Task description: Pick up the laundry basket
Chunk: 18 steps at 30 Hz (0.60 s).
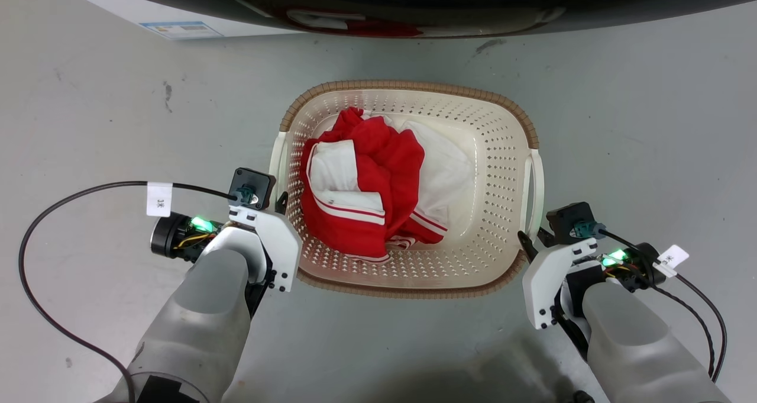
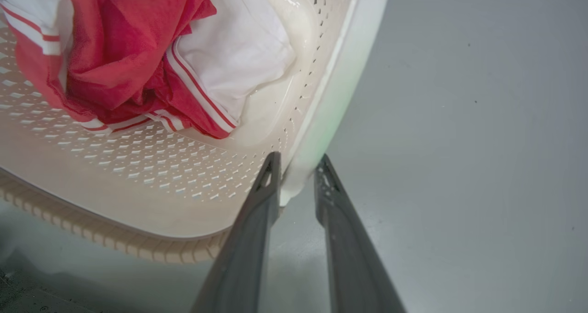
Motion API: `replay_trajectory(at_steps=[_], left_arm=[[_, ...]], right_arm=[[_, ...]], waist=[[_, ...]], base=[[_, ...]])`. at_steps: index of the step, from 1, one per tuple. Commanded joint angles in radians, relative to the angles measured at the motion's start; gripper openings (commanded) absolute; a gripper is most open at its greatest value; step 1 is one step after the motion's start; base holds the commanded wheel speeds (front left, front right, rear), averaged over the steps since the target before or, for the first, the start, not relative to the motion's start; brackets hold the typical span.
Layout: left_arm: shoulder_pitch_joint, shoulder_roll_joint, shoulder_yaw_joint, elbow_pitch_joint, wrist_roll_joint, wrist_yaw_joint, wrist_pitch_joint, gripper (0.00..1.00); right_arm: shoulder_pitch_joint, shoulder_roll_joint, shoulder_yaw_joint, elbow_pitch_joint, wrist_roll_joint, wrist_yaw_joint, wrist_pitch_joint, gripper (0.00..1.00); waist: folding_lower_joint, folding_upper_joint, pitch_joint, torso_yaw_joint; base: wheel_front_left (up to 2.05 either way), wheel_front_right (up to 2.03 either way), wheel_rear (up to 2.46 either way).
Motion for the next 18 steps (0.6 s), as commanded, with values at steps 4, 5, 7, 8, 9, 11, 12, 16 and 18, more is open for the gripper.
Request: replay_trajectory(at_steps=[4, 5, 7, 8, 9, 11, 12, 16, 18], left_arm=[[0.000, -0.004, -0.030, -0.001, -0.017, -0.003, 0.002, 0.00], [0.004, -0.005, -0.035, -0.001, -0.024, -0.003, 0.004, 0.00], [0.019, -0.011, -0.053, 0.001, -0.041, -0.003, 0.019, 0.00], [0.019, -0.011, -0.053, 0.001, -0.041, -0.003, 0.019, 0.00], [0.030, -0.015, -0.066, 0.001, -0.054, -0.003, 0.034, 0.00], [0.041, -0.020, -0.080, 0.002, -0.069, -0.003, 0.052, 0.00], [0.047, -0.021, -0.087, 0.001, -0.077, -0.003, 0.060, 0.00], [0.065, -0.025, -0.108, 0.002, -0.101, -0.003, 0.084, 0.00], [0.075, -0.027, -0.120, 0.001, -0.117, -0.003, 0.096, 0.00]], right_arm=[[-0.017, 0.006, 0.011, 0.006, 0.000, 0.000, -0.006, 0.00], [-0.015, 0.006, 0.011, 0.008, 0.000, 0.000, -0.006, 0.00], [-0.006, 0.006, 0.013, 0.014, -0.001, 0.000, 0.000, 0.00], [-0.006, 0.006, 0.013, 0.014, -0.001, 0.000, 0.000, 0.00], [0.001, 0.007, 0.016, 0.018, 0.001, 0.000, 0.007, 0.00], [0.007, 0.007, 0.020, 0.021, 0.004, 0.000, 0.019, 0.00], [0.009, 0.007, 0.023, 0.022, 0.006, 0.000, 0.028, 0.00], [0.015, 0.008, 0.040, 0.023, 0.014, 0.000, 0.051, 0.00], [0.019, 0.008, 0.051, 0.023, 0.023, 0.000, 0.062, 0.00]], waist=[[0.0000, 0.0000, -0.020, 0.002], [0.0000, 0.0000, -0.026, 0.003], [0.0000, 0.0000, -0.049, 0.007], [0.0000, 0.0000, -0.049, 0.007], [0.0000, 0.0000, -0.068, 0.010], [0.0000, 0.0000, -0.091, 0.013], [0.0000, 0.0000, -0.103, 0.015], [0.0000, 0.0000, -0.145, 0.020], [0.0000, 0.0000, -0.173, 0.022]], base=[[0.00, 0.00, 0.00], [0.00, 0.00, 0.00], [0.00, 0.00, 0.00], [0.00, 0.00, 0.00], [0.00, 0.00, 0.00], [0.00, 0.00, 0.00], [0.00, 0.00, 0.00], [0.00, 0.00, 0.00], [0.00, 0.00, 0.00]])
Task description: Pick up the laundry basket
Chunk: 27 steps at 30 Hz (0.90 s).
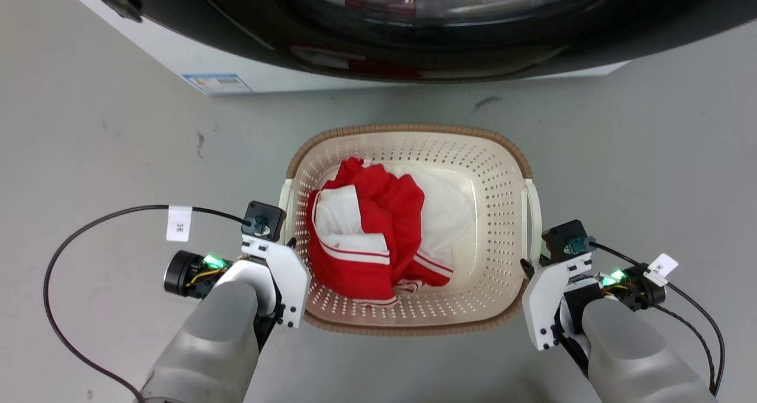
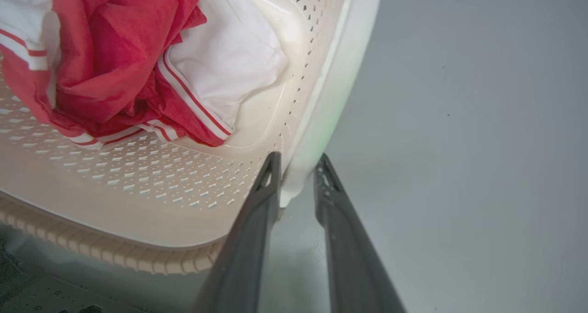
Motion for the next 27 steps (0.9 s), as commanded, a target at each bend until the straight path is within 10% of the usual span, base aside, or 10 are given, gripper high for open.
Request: replay_trajectory(at_steps=[1, 27], left_arm=[[0.014, -0.019, -0.014, -0.003, 0.005, -0.005, 0.004, 0.00], [0.154, -0.014, -0.141, -0.025, -0.229, -0.008, 0.187, 0.00]], right_arm=[[0.000, 0.010, 0.010, -0.009, 0.000, 0.000, -0.001, 0.00], [0.098, 0.014, 0.175, -0.011, 0.122, 0.001, 0.155, 0.00]], waist=[[0.0000, 0.0000, -0.033, 0.005], [0.0000, 0.0000, -0.363, 0.045]], base=[[0.00, 0.00, 0.00], [0.00, 0.00, 0.00]])
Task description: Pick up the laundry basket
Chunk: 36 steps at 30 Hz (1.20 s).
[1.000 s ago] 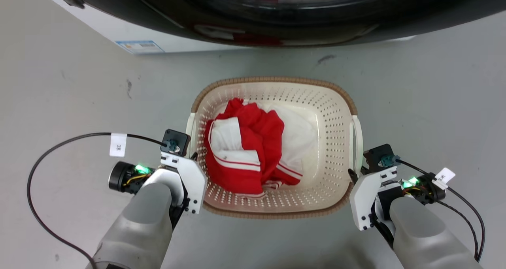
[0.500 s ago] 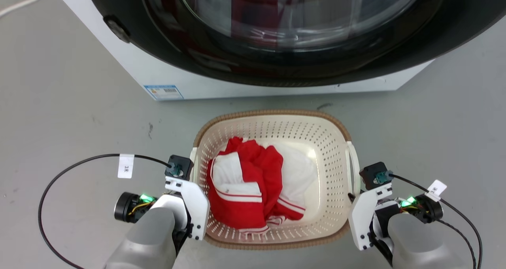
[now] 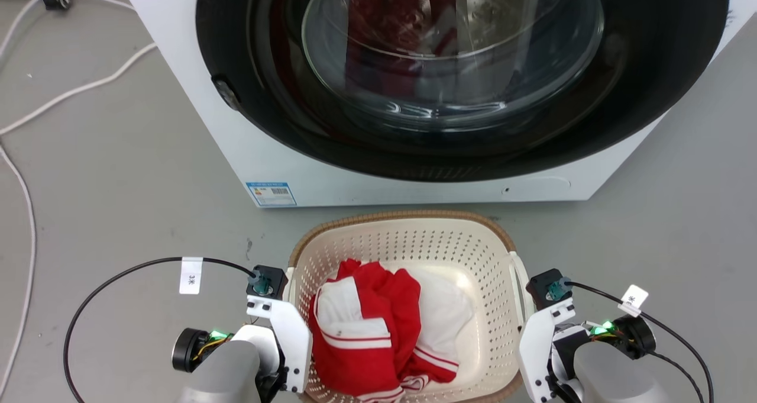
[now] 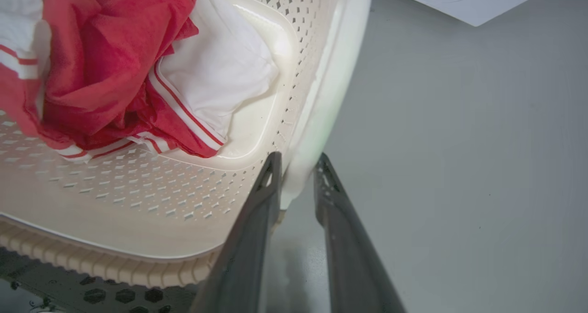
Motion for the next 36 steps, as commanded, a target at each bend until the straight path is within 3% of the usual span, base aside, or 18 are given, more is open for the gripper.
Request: replay_trajectory(at_steps=[1, 22, 36], left_arm=[[0.015, -0.017, -0.012, -0.012, 0.000, -0.012, 0.006, 0.00], [0.081, 0.002, -0.095, -0.018, -0.119, -0.012, 0.140, 0.00], [0.099, 0.012, -0.144, -0.024, -0.166, -0.012, 0.154, 0.00]], right_arm=[[0.008, 0.018, 0.012, -0.013, 0.003, 0.003, -0.001, 0.00], [0.055, 0.018, 0.190, -0.031, 0.134, 0.003, 0.153, 0.00], [0.052, 0.018, 0.264, -0.018, 0.202, 0.003, 0.165, 0.00]], waist=[[0.0001, 0.0000, -0.023, 0.006], [0.0001, 0.0000, -0.195, 0.024], [0.0001, 0.0000, -0.238, 0.024]], base=[[0.00, 0.00, 0.00], [0.00, 0.00, 0.00], [0.00, 0.00, 0.00]])
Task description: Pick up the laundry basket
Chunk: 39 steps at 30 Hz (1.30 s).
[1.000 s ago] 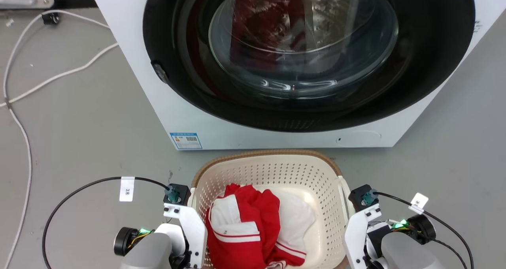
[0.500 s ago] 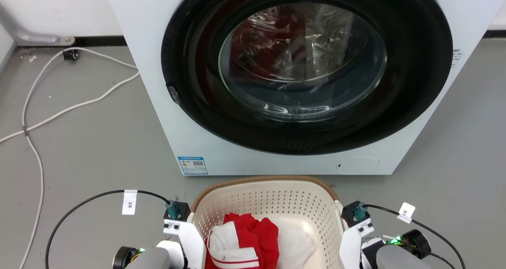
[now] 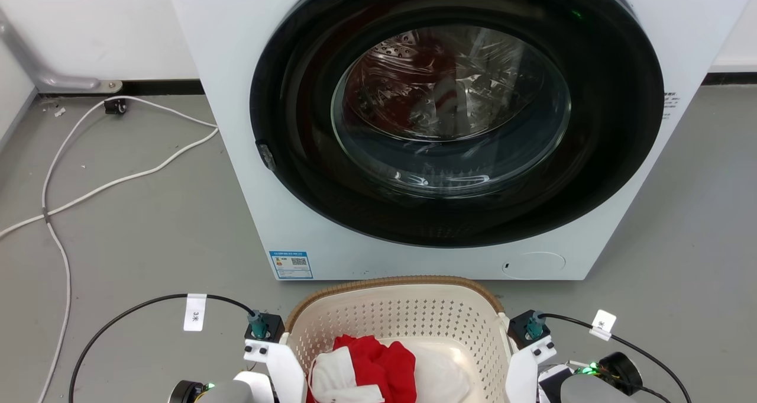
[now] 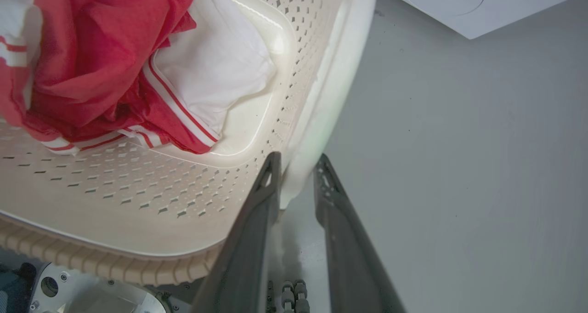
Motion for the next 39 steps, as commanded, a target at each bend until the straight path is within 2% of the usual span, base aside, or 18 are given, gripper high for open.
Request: replay_trajectory(at_steps=[1, 39], left_arm=[[0.010, -0.016, -0.011, -0.012, -0.001, -0.012, -0.005, 0.00], [-0.004, -0.013, -0.095, 0.000, -0.093, -0.012, -0.023, 0.00]], right_arm=[[-0.004, 0.018, 0.012, -0.007, 0.002, 0.003, -0.006, 0.00], [-0.025, 0.004, 0.106, 0.016, 0.107, 0.003, -0.018, 0.00]], waist=[[0.0001, 0.0000, -0.002, 0.000], [0.0001, 0.0000, -0.012, -0.002]], base=[[0.00, 0.00, 0.00], [0.00, 0.00, 0.00]])
